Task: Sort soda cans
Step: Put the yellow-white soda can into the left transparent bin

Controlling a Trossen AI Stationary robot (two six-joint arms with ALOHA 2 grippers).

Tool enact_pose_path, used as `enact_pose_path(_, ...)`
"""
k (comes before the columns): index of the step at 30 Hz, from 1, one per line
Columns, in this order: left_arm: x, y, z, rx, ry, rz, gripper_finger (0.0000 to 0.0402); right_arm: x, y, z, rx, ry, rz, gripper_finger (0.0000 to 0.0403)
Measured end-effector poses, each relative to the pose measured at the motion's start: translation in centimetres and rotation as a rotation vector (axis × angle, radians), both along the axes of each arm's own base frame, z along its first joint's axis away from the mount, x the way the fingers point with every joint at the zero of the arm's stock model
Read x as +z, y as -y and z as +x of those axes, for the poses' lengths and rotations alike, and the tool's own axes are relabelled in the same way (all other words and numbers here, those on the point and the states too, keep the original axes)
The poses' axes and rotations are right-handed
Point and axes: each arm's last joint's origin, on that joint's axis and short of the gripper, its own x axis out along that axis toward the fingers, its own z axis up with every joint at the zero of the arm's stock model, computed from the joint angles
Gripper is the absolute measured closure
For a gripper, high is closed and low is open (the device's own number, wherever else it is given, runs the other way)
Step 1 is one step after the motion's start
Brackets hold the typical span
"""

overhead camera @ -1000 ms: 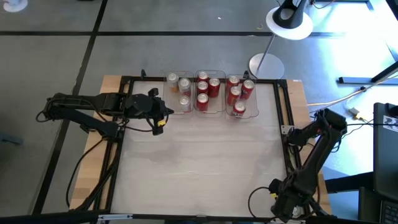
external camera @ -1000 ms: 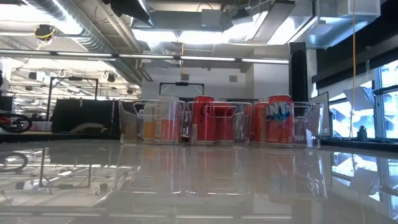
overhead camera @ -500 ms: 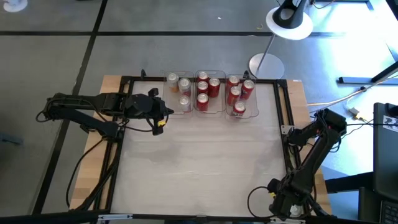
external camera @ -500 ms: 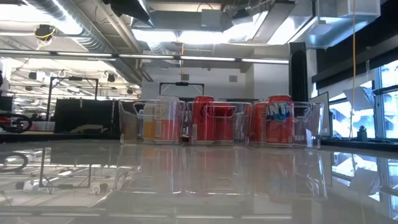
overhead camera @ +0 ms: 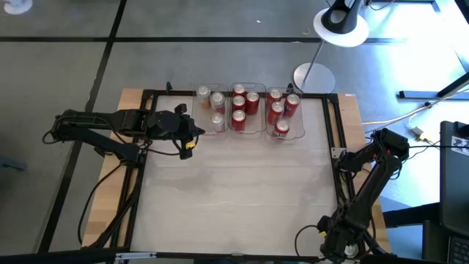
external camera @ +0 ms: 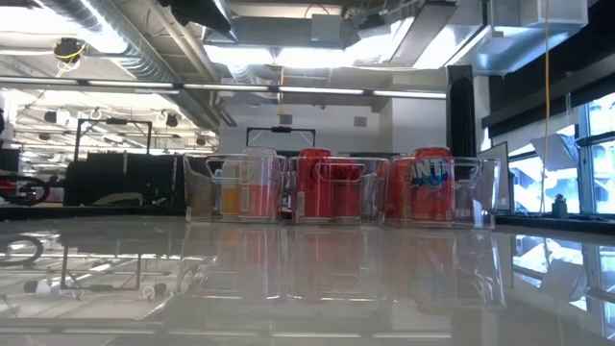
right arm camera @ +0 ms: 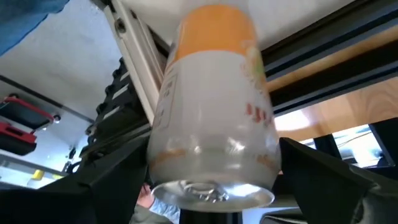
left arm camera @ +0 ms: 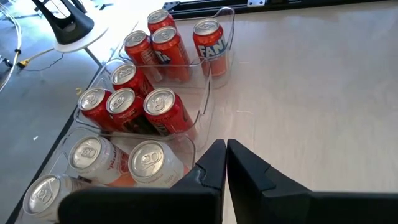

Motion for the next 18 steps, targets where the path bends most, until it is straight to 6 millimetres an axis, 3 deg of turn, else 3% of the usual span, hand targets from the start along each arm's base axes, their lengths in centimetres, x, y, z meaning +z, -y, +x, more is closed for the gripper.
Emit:
enact_pose_path(7, 0.0, 0.2, 0.0, -0.012, 0.0, 0.0, 0.0394, -0.6, 0.2, -0.1, 0.011, -0.007, 0.009, 0.0055)
enact_pose_path(13, 0.0, 0.2, 0.0, -0.012, 0.0, 0.0, 0.0394, -0.5, 0.3, 0.1, -0.004, -0.02, 0.009, 0.0125)
enact_pose_path(18, 0.0, 0.2, 0.0, -0.012, 0.0, 0.0, 0.0394, -0.2, 1.3, 1.7, -0.031, 0.007, 0.012, 0.0128)
